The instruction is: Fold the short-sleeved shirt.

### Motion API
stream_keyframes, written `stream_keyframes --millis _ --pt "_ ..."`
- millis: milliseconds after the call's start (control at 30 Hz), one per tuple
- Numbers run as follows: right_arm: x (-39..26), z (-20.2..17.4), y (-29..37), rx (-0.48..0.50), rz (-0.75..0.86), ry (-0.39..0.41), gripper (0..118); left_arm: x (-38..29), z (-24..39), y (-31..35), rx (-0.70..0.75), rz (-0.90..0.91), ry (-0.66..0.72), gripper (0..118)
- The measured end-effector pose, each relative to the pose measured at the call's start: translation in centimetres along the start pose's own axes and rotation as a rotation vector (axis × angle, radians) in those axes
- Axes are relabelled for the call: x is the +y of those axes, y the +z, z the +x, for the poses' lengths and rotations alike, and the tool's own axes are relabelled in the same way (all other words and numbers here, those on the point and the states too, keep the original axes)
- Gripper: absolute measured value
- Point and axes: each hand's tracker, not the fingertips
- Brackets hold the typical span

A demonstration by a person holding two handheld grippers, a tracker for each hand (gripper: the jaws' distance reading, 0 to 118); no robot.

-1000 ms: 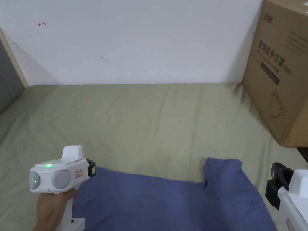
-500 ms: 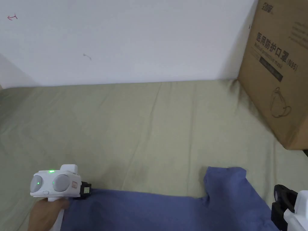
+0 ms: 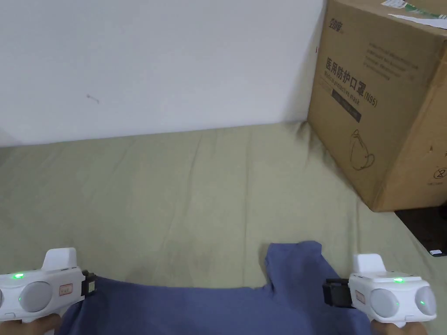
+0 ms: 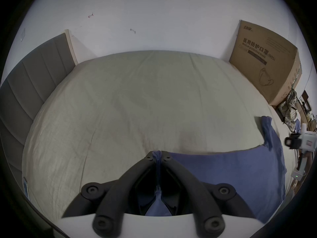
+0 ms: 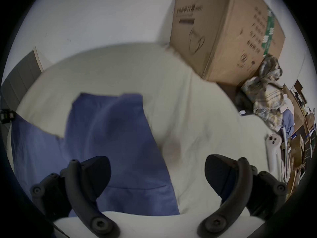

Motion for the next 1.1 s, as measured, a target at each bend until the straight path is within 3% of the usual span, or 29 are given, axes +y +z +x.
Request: stream_keyframes --millis 100,133,167,200,267,300,333,500,633,833,1100 --pt "-0.2 -0.8 -1.6 0.022 -0.055 -0.023 73 -0.2 -0.1 1.1 -0.017 0.009 0.021 0" --pt "-0.4 -0.9 -2.3 0.024 -0.091 -0.057 65 -0.1 -0.1 1.2 -0.017 0.012 0.020 0" --pt "-0.5 -1.0 -2.5 0.042 -0.118 -0.084 64 -0.2 -0.1 1.4 -0.015 0.013 0.018 0" --pt "-0.6 -1.7 -1.2 0.029 -0.072 -0.079 56 -0.3 -0.1 1.6 -0.013 0.013 0.014 0" --pt "-0.5 -2.3 -0.3 0.039 -0.057 -0.057 13 -0.5 -0.2 1.7 -0.012 0.013 0.013 0" --pt "-0.5 -2.7 0.1 0.038 -0.052 -0.032 1 -0.6 -0.3 1.9 -0.012 0.014 0.015 0" --pt "-0.5 -2.0 -0.2 0.024 -0.042 0.013 1 -0.8 -0.4 2.2 -0.009 0.015 0.020 0" --pt "-0.2 -1.4 3.6 0.025 0.044 -0.007 1 -1.5 -1.0 4.5 -0.014 0.030 0.065 0" --pt "-0.2 -0.7 8.6 0.059 0.154 0.054 1 -2.2 -1.4 7.9 -0.013 0.074 0.082 0" --pt "0.0 0.6 16.5 0.112 0.353 0.047 1 -2.5 -2.7 14.6 -0.028 0.202 0.134 0" --pt "4.2 -0.4 28.0 0.146 0.625 0.048 1 1.1 -3.8 24.6 -0.001 0.377 0.136 0"
